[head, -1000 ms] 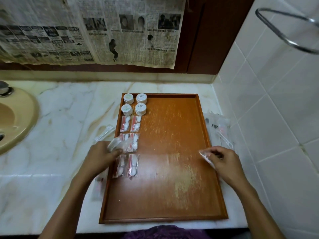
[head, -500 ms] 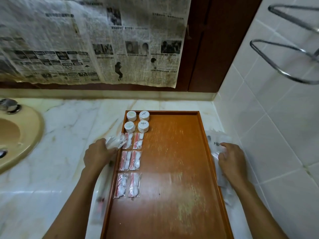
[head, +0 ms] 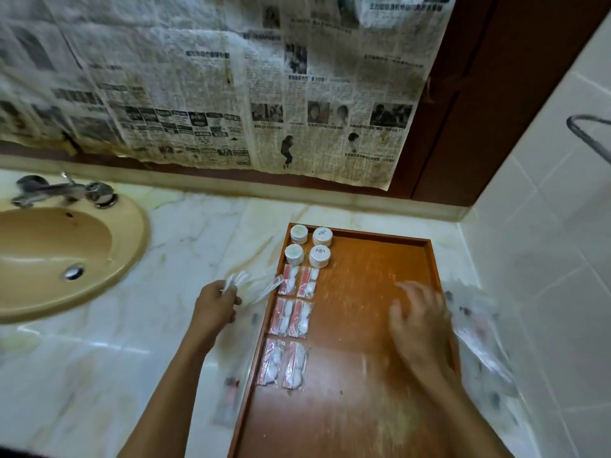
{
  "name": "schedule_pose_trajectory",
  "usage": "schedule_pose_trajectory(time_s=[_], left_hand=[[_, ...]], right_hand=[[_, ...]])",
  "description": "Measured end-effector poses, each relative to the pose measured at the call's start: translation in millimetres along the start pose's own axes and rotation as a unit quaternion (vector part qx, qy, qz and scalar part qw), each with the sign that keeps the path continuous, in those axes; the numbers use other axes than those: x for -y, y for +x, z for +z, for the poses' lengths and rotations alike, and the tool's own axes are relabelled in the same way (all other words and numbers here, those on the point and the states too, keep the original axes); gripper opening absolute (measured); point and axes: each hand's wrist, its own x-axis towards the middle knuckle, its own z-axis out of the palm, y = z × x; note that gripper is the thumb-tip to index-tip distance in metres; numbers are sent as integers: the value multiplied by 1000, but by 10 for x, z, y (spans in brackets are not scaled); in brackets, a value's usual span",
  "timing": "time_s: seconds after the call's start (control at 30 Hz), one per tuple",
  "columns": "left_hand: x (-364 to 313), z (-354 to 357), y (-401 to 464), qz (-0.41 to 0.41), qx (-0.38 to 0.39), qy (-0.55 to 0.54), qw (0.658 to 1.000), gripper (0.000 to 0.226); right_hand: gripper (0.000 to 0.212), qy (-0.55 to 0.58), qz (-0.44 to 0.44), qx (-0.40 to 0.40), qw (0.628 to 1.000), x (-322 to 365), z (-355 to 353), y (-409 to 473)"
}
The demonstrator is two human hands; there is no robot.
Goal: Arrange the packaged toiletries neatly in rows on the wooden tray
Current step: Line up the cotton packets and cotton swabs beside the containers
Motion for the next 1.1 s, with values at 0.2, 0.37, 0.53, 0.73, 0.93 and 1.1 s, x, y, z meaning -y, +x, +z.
schedule_pose_trajectory(time_s=[0.2, 0.37, 0.53, 0.73, 0.93, 1.1], left_hand=[[148, -181, -247, -61, 38, -99, 992, 29], [288, -257, -348, -92, 62, -121, 986, 19], [328, -391, -291, -99, 77, -148, 981, 17], [302, -475, -229, -70, 134, -139, 979, 26], [290, -441, -298, -58, 212, -141, 965, 26], [233, -374, -425, -34, 245, -112, 963, 26]], right_hand=[[28, -27, -200, 190, 961, 1040, 811, 0], [20, -145, -276, 242, 919, 1480, 1206, 24], [24, -161, -272, 251, 915, 1657, 1362, 64], [27, -59, -204, 237, 948, 1789, 1262, -16], [59, 170, -55, 339, 924, 1773, 1015, -184], [45, 271, -5, 357, 894, 1717, 837, -309]])
